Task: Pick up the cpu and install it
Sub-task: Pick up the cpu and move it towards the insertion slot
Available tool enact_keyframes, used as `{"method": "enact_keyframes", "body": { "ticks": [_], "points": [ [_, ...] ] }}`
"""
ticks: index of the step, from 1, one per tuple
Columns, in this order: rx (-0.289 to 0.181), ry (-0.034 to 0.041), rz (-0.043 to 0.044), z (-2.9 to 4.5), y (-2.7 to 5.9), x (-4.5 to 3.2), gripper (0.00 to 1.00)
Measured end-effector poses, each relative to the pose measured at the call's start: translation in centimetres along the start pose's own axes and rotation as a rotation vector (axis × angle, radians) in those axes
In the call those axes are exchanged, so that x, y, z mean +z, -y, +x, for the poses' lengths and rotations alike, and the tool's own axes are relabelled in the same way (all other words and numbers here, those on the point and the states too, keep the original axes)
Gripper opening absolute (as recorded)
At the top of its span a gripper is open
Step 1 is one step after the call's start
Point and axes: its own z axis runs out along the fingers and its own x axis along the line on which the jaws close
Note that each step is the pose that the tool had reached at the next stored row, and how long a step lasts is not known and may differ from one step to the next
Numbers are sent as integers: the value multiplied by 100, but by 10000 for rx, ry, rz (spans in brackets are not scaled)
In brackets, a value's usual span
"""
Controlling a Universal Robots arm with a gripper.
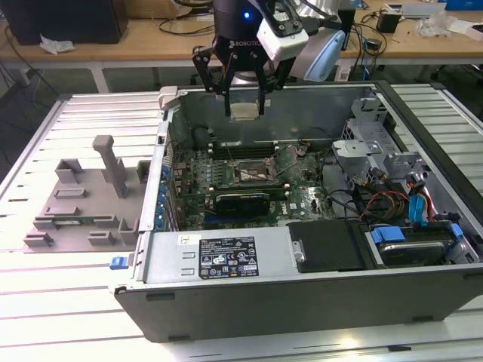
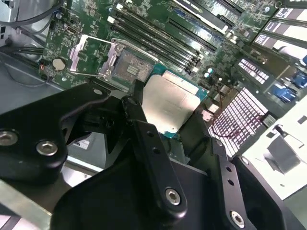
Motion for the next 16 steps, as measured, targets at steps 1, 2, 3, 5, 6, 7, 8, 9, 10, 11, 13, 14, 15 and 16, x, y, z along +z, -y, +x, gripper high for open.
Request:
{"method": "enact_keyframes", "body": {
  "ticks": [1,2,3,5,6,7,8,9,10,11,13,14,15,16],
  "points": [
    [0,-2,2,-8,0,20,55],
    [0,-4,3,-17,1,41,55],
    [0,-7,5,-31,0,82,55],
    [2,-7,4,-42,-18,156,55],
    [0,-8,4,-43,-25,171,55],
    [0,-8,5,-44,-36,195,55],
    [0,-8,6,-44,-43,210,55],
    [0,-7,3,-45,-49,230,55],
    [0,-8,5,-45,-59,254,55],
    [0,-8,5,-45,-73,284,55],
    [-1,-8,5,-45,-94,323,55],
    [-3,-9,5,-44,-156,395,55],
    [-6,-7,3,-44,-202,465,55],
    [-7,-8,5,-47,-217,496,55]
  ]
}}
